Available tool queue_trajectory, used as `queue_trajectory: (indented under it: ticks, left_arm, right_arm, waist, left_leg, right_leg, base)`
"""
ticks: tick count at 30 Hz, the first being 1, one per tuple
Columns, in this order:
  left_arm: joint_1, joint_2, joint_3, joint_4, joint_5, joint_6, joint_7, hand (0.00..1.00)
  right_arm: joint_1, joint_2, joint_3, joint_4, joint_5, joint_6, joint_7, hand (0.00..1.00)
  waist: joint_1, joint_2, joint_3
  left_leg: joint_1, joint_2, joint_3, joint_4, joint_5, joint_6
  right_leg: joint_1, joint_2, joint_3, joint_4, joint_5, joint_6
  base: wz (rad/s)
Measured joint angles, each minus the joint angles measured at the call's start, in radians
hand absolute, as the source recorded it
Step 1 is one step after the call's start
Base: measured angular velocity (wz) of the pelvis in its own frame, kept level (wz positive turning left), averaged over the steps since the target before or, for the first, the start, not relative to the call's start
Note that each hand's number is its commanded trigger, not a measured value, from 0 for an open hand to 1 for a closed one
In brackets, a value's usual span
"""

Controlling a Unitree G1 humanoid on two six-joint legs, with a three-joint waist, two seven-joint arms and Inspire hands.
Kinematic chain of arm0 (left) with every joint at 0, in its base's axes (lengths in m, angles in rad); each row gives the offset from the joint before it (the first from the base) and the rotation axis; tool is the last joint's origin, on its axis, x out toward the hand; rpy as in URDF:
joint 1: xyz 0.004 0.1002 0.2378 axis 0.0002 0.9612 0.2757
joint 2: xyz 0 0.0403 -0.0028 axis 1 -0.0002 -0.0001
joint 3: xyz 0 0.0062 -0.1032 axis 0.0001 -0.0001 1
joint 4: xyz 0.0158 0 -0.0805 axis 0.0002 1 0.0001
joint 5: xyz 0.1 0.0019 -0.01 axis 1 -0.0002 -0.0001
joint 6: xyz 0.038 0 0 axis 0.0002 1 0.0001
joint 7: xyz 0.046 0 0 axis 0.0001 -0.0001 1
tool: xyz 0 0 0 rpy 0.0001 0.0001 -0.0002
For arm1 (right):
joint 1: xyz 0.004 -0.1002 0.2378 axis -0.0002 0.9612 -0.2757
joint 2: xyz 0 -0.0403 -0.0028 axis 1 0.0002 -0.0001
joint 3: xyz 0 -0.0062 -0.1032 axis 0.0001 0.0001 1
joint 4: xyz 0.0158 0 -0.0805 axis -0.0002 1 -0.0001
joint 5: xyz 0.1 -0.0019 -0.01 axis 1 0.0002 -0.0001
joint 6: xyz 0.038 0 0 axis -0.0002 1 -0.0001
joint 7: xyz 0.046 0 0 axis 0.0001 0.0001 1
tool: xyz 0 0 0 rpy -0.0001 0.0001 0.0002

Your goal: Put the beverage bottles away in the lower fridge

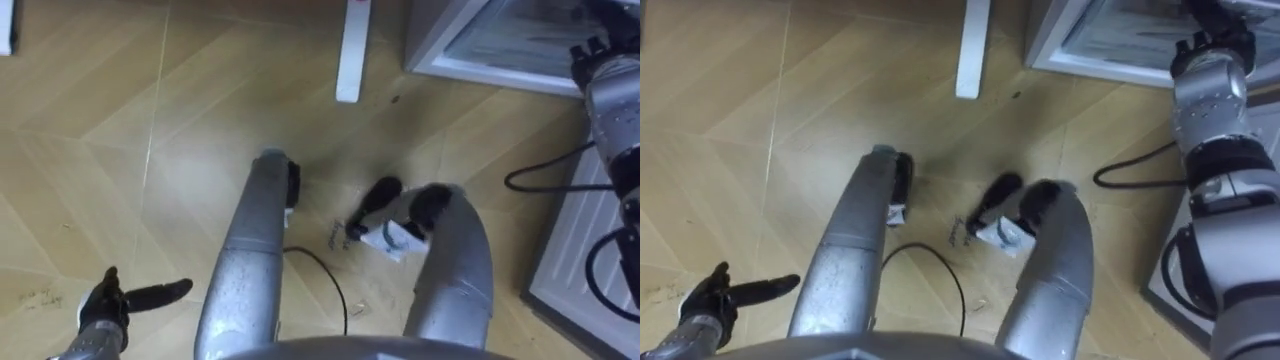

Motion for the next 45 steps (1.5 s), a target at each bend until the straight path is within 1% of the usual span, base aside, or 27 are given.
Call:
queue_trajectory:
  ticks: [5,7,11,13,14,15,16,17,18,19,21,22,24,25,26,27,29,31,33,35,36,37,40,41,42,43,45]
  left_arm:
    - [0.025,0.006,-0.001,0.003,-0.001,0.009,-0.003,0.00]
    - [0.025,0.006,-0.001,0.003,-0.001,0.011,-0.012,0.00]
    - [0.024,0.006,-0.001,0.004,-0.001,0.012,-0.025,0.00]
    - [0.024,0.006,-0.002,0.003,-0.002,0.013,-0.029,0.00]
    - [0.023,0.006,-0.004,0.004,-0.001,0.016,-0.033,0.00]
    - [0.028,0.020,-0.012,0.001,0.001,0.023,-0.038,0.00]
    - [0.032,0.034,-0.013,-0.001,0.003,0.022,-0.039,0.00]
    - [0.025,0.036,-0.013,-0.005,0.010,0.027,-0.040,0.00]
    - [0.029,0.035,-0.016,-0.012,0.010,0.030,-0.056,0.00]
    - [0.032,0.034,-0.017,-0.015,0.010,0.031,-0.068,0.00]
    - [0.031,0.027,-0.014,-0.014,0.010,0.030,-0.089,0.00]
    - [0.031,0.027,-0.010,-0.013,0.010,0.030,-0.090,0.00]
    - [0.033,0.022,-0.010,-0.011,0.010,0.032,-0.094,0.00]
    - [0.033,0.022,-0.010,-0.011,0.010,0.032,-0.095,0.00]
    - [0.033,0.024,-0.009,-0.012,0.007,0.030,-0.096,0.00]
    - [0.033,0.027,-0.009,-0.012,0.001,0.029,-0.097,0.00]
    - [0.034,0.027,-0.011,-0.014,0.003,0.028,-0.098,0.00]
    - [0.035,0.028,-0.011,-0.016,0.008,0.028,-0.098,0.00]
    - [0.035,0.029,-0.011,-0.014,0.007,0.030,-0.100,0.00]
    - [0.035,0.028,-0.011,-0.013,0.008,0.030,-0.101,0.00]
    - [0.035,0.028,-0.010,-0.012,0.008,0.030,-0.104,0.00]
    - [0.034,0.028,-0.008,-0.010,0.008,0.030,-0.106,0.00]
    - [0.033,0.027,0.002,-0.003,0.012,0.031,-0.111,0.00]
    - [0.029,0.028,0.003,0.011,0.011,0.031,-0.114,0.00]
    - [0.015,0.028,0.002,0.028,0.011,0.035,-0.123,0.00]
    - [0.006,0.029,0.003,0.036,0.011,0.035,-0.128,0.00]
    - [-0.027,0.029,0.002,0.062,0.007,0.036,-0.134,0.00]
  right_arm:
    - [0.001,-0.005,-0.006,0.008,0.000,-0.027,-0.015,0.00]
    - [0.000,-0.006,-0.006,0.008,0.000,-0.033,-0.014,0.00]
    - [0.000,-0.007,-0.012,0.018,-0.002,-0.034,-0.014,0.00]
    - [0.000,-0.008,-0.016,0.020,-0.003,-0.034,-0.008,0.00]
    - [-0.001,-0.010,-0.014,0.021,-0.008,-0.032,-0.003,0.00]
    - [0.008,-0.009,-0.014,0.034,-0.007,-0.037,-0.004,0.00]
    - [0.009,-0.006,-0.014,0.035,-0.007,-0.042,-0.005,0.00]
    - [0.014,-0.014,-0.029,0.035,-0.007,-0.046,-0.006,0.00]
    - [0.008,-0.017,-0.042,0.034,-0.007,-0.039,-0.004,0.00]
    - [-0.001,-0.017,-0.040,0.033,-0.010,-0.037,0.004,0.00]
    - [-0.015,-0.013,-0.030,0.031,-0.028,-0.034,0.061,0.00]
    - [-0.016,-0.010,-0.024,0.030,-0.038,-0.034,0.075,0.00]
    - [-0.017,-0.010,-0.008,0.027,-0.084,-0.017,0.104,0.00]
    - [-0.017,-0.011,-0.004,0.027,-0.098,-0.010,0.116,0.00]
    - [-0.016,-0.011,-0.001,0.036,-0.113,0.012,0.137,0.00]
    - [-0.017,-0.011,0.008,0.058,-0.136,0.035,0.157,0.00]
    - [-0.016,-0.014,0.034,0.096,-0.174,0.057,0.201,0.00]
    - [-0.015,-0.020,0.060,0.138,-0.213,0.079,0.250,0.00]
    - [-0.008,-0.028,0.102,0.201,-0.281,0.107,0.334,0.00]
    - [0.004,-0.037,0.115,0.229,-0.338,0.134,0.389,0.00]
    - [0.008,-0.042,0.115,0.237,-0.361,0.155,0.410,0.00]
    - [0.011,-0.045,0.116,0.243,-0.374,0.165,0.423,0.00]
    - [0.052,-0.058,0.118,0.283,-0.439,0.172,0.510,0.00]
    - [0.062,-0.058,0.123,0.301,-0.475,0.173,0.542,0.00]
    - [0.071,-0.063,0.130,0.322,-0.510,0.176,0.572,0.00]
    - [0.081,-0.072,0.137,0.328,-0.528,0.176,0.586,0.00]
    - [0.127,-0.095,0.151,0.349,-0.594,0.178,0.633,0.00]
  waist:
    - [0.021,0.008,-0.0002]
    - [0.025,0.008,-0.0002]
    - [0.058,0.009,-0.0009]
    - [0.075,0.013,-0.0009]
    - [0.089,0.033,0.0040]
    - [0.069,0.050,0.0033]
    - [0.066,0.033,0.0133]
    - [0.066,0.048,0.0069]
    - [0.076,0.049,0.0063]
    - [0.077,0.049,0.0058]
    - [0.078,0.053,0.0034]
    - [0.081,0.051,0.0045]
    - [0.085,0.050,0.0039]
    - [0.084,0.049,0.0043]
    - [0.084,0.049,0.0043]
    - [0.085,0.043,0.0059]
    - [0.084,0.038,0.0061]
    - [0.083,0.030,0.0053]
    - [0.067,0.023,0.0073]
    - [0.066,0.017,0.0068]
    - [0.067,0.013,0.0058]
    - [0.067,0.011,0.0062]
    - [0.070,0.014,0.0026]
    - [0.072,0.015,0.0023]
    - [0.065,0.014,0.0019]
    - [0.064,0.014,0.0011]
    - [0.051,0.010,-0.0014]
  left_leg:
    - [0.008,-0.033,-0.025,-0.055,0.000,0.000]
    - [0.008,-0.033,-0.026,-0.079,0.000,-0.001]
    - [0.015,-0.032,-0.056,-0.131,0.005,-0.008]
    - [0.018,-0.027,-0.075,-0.162,0.014,-0.009]
    - [0.020,0.001,-0.093,-0.180,0.030,-0.012]
    - [0.015,0.004,-0.083,-0.148,0.041,-0.025]
    - [0.012,0.007,-0.070,-0.132,0.047,-0.036]
    - [0.003,0.007,-0.070,-0.110,0.063,-0.040]
    - [0.002,0.009,-0.063,-0.095,0.069,-0.036]
    - [0.004,0.008,-0.053,-0.091,0.069,-0.035]
    - [0.024,-0.001,-0.012,-0.092,0.068,-0.022]
    - [0.028,-0.007,-0.010,-0.092,0.070,-0.017]
    - [0.040,-0.027,-0.015,-0.098,0.067,-0.011]
    - [0.046,-0.032,-0.017,-0.101,0.067,-0.011]
    - [0.061,-0.033,-0.019,-0.104,0.066,-0.010]
    - [0.077,-0.033,-0.016,-0.111,0.066,-0.010]
    - [0.096,-0.032,-0.019,-0.122,0.066,-0.010]
    - [0.115,-0.031,-0.021,-0.135,0.064,-0.006]
    - [0.151,-0.034,-0.027,-0.158,0.062,-0.002]
    - [0.179,-0.031,-0.026,-0.180,0.062,-0.002]
    - [0.193,-0.026,-0.027,-0.193,0.061,-0.002]
    - [0.203,-0.026,-0.027,-0.200,0.061,-0.002]
    - [0.249,-0.017,-0.038,-0.219,0.070,0.005]
    - [0.272,-0.017,-0.045,-0.222,0.073,0.005]
    - [0.295,-0.019,-0.043,-0.232,0.072,0.004]
    - [0.306,-0.021,-0.042,-0.238,0.071,0.005]
    - [0.355,-0.028,-0.043,-0.272,0.070,0.009]
  right_leg:
    - [0.025,-0.045,-0.055,-0.026,-0.008,0.003]
    - [0.034,-0.062,-0.084,-0.039,-0.007,0.005]
    - [0.067,-0.070,-0.156,-0.079,-0.004,0.015]
    - [0.086,-0.069,-0.199,-0.103,0.001,0.047]
    - [0.095,-0.058,-0.193,-0.063,-0.008,0.123]
    - [0.106,-0.023,-0.008,0.058,-0.079,0.100]
    - [0.097,-0.015,0.021,0.075,-0.109,0.061]
    - [0.093,-0.011,0.020,0.092,-0.128,0.007]
    - [0.094,-0.015,-0.004,0.078,-0.132,0.000]
    - [0.095,-0.017,-0.020,0.064,-0.132,0.000]
    - [0.109,-0.024,-0.092,-0.001,-0.131,0.002]
    - [0.112,-0.024,-0.104,-0.012,-0.131,0.002]
    - [0.134,-0.058,-0.147,-0.017,-0.124,0.010]
    - [0.142,-0.066,-0.157,-0.017,-0.121,0.015]
    - [0.168,-0.085,-0.184,-0.018,-0.114,0.027]
    - [0.192,-0.104,-0.210,-0.019,-0.112,0.027]
    - [0.225,-0.117,-0.240,-0.027,-0.110,0.027]
    - [0.255,-0.127,-0.268,-0.040,-0.105,0.036]
    - [0.298,-0.124,-0.284,-0.062,-0.103,0.037]
    - [0.329,-0.117,-0.293,-0.085,-0.098,0.042]
    - [0.345,-0.105,-0.295,-0.104,-0.091,0.054]
    - [0.353,-0.100,-0.295,-0.112,-0.088,0.056]
    - [0.405,-0.055,-0.294,-0.157,-0.067,0.062]
    - [0.429,-0.042,-0.294,-0.176,-0.060,0.053]
    - [0.453,-0.037,-0.295,-0.193,-0.049,0.036]
    - [0.463,-0.036,-0.295,-0.201,-0.042,0.027]
    - [0.501,-0.019,-0.282,-0.242,-0.026,0.047]
  base:
    - [0.23]
    - [0.22]
    - [0.10]
    - [0.07]
    - [0.47]
    - [0.59]
    - [0.83]
    - [0.33]
    - [0.16]
    - [-0.15]
    - [-0.20]
    - [-0.25]
    - [-0.19]
    - [-0.07]
    - [-0.04]
    - [-0.04]
    - [0.00]
    - [0.03]
    - [0.14]
    - [0.06]
    - [-0.06]
    - [-0.09]
    - [-0.15]
    - [-0.15]
    - [-0.08]
    - [0.09]
    - [0.07]
